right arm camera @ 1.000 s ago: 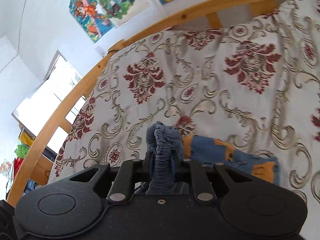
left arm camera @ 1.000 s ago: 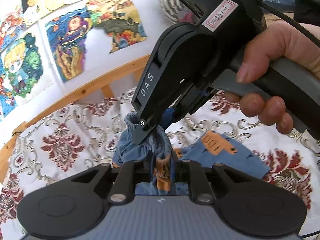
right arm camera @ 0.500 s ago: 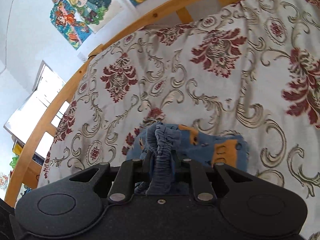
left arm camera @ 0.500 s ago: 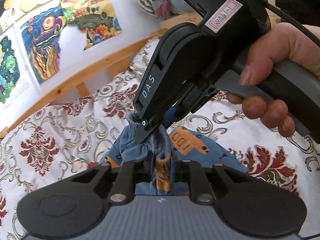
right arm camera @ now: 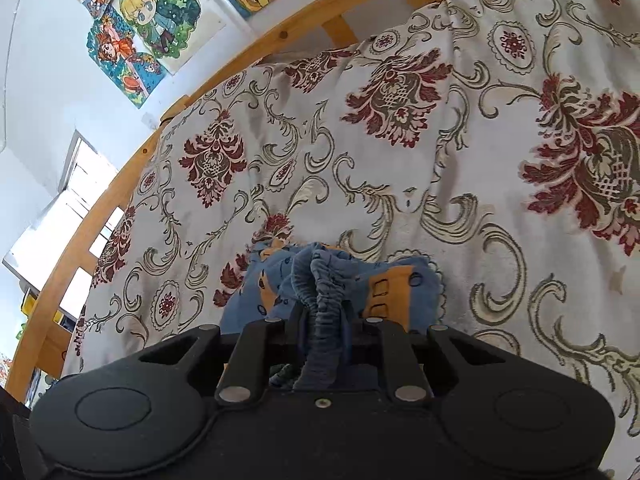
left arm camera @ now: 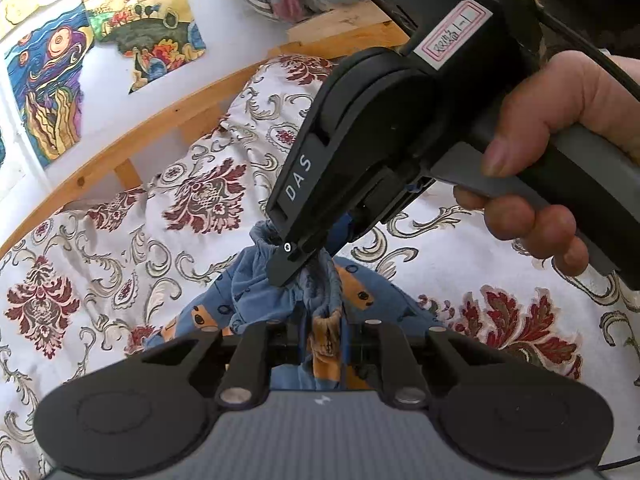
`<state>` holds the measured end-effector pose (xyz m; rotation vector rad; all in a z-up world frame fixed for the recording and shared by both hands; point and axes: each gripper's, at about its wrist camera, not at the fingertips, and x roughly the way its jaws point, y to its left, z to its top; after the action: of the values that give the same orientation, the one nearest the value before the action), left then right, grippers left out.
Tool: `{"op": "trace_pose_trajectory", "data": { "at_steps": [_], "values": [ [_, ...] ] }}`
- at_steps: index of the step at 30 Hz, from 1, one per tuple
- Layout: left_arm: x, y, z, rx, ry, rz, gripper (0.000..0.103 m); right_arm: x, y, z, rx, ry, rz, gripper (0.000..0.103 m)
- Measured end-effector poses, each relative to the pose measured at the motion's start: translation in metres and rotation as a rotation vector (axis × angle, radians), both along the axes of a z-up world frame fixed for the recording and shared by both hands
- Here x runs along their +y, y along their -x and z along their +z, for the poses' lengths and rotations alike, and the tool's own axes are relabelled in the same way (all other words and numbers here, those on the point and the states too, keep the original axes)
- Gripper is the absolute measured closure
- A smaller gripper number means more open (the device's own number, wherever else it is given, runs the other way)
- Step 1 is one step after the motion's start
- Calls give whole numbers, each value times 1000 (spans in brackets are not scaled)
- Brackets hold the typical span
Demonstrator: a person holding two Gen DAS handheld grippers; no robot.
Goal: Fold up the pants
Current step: 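Grasp the gathered waistband with the right gripper beside the left gripper, then lay the folded pants down and open both grippers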
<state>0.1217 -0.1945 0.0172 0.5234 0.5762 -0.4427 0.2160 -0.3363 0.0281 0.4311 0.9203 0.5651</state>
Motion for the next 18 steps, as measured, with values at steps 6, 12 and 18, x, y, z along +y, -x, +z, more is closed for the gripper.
{"op": "trace_pose_trajectory", "data": {
  "at_steps": [6, 12, 18],
  "values": [
    [-8, -5, -5, 28, 2, -27, 85, -17, 6, -17, 1, -26, -48, 85],
    [-16, -10, -20, 55, 26, -56, 80, -21, 14, -30, -42, 46, -41, 77],
    [-2, -3, -21, 116, 116, -114, 59, -29, 25, -13, -149, 187, -52, 50]
  ]
}}
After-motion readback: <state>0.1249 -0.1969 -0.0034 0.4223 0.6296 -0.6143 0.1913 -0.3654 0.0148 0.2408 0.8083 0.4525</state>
